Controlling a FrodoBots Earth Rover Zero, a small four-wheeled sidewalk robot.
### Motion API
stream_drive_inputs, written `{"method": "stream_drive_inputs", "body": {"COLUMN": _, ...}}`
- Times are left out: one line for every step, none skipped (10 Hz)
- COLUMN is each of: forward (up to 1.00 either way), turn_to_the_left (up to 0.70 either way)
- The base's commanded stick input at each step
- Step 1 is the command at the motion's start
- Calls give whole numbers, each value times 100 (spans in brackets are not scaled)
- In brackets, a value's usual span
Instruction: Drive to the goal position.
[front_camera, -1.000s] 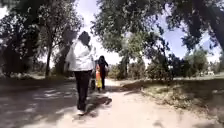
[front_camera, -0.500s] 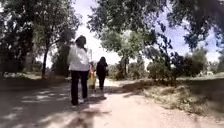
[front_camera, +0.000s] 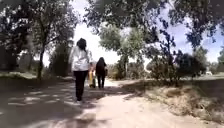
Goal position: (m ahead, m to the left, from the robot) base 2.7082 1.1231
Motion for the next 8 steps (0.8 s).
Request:
{"method": "stream_drive_inputs", "body": {"forward": 70, "turn_to_the_left": -1}}
{"method": "stream_drive_inputs", "body": {"forward": 70, "turn_to_the_left": -1}}
{"method": "stream_drive_inputs", "body": {"forward": 70, "turn_to_the_left": -1}}
{"method": "stream_drive_inputs", "body": {"forward": 70, "turn_to_the_left": -1}}
{"method": "stream_drive_inputs", "body": {"forward": 70, "turn_to_the_left": -1}}
{"method": "stream_drive_inputs", "body": {"forward": 70, "turn_to_the_left": -1}}
{"method": "stream_drive_inputs", "body": {"forward": 70, "turn_to_the_left": -1}}
{"method": "stream_drive_inputs", "body": {"forward": 70, "turn_to_the_left": -1}}
